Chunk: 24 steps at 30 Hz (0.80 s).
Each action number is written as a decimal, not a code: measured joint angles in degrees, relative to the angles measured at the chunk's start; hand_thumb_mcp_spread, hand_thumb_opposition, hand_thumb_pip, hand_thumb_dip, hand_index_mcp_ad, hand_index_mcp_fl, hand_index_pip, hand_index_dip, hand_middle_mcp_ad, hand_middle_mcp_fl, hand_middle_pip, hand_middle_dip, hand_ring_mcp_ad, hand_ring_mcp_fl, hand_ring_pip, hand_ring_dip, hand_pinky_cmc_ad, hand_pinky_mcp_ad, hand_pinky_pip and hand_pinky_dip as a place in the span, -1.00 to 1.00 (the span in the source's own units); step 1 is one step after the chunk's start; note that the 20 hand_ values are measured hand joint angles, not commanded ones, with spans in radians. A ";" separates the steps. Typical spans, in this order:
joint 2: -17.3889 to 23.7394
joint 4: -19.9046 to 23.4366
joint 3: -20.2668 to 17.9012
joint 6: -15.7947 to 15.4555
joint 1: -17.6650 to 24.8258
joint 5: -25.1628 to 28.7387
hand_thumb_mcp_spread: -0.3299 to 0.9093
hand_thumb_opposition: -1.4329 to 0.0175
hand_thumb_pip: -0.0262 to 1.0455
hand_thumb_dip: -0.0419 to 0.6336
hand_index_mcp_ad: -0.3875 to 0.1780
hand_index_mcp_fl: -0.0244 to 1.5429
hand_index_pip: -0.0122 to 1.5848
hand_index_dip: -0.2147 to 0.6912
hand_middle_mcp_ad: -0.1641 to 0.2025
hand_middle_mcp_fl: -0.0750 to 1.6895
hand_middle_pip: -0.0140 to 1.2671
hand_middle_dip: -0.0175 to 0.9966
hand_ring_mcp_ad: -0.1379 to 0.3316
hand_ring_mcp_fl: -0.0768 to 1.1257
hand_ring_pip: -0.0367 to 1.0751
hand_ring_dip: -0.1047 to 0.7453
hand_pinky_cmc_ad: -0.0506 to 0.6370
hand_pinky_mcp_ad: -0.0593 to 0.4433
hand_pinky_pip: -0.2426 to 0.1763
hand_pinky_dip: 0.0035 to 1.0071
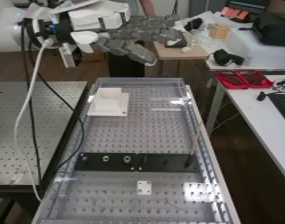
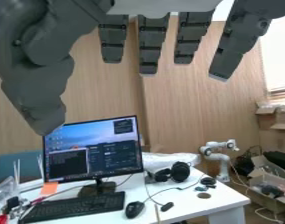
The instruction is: Grab the paper clip and place it in the clear container
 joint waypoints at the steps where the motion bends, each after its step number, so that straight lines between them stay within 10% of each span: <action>1: -0.01 -0.16 0.08 -0.13 0.02 0.00 -0.16 0.01 0.30 -0.26 -0.23 -0.79 -0.83 -0.90 -0.05 -0.82 -0.78 -0.41 0.07 -0.87 -0.77 -0.37 0.16 0.28 -0.14 -0.14; 24: -0.24 -2.50 1.19 -1.39 -0.35 -1.54 -0.16 0.01 0.29 -0.26 -0.23 -0.80 -0.84 -0.90 -0.05 -0.82 -0.77 -0.41 0.08 -0.87 -0.77 -0.37 0.16 0.28 -0.14 -0.14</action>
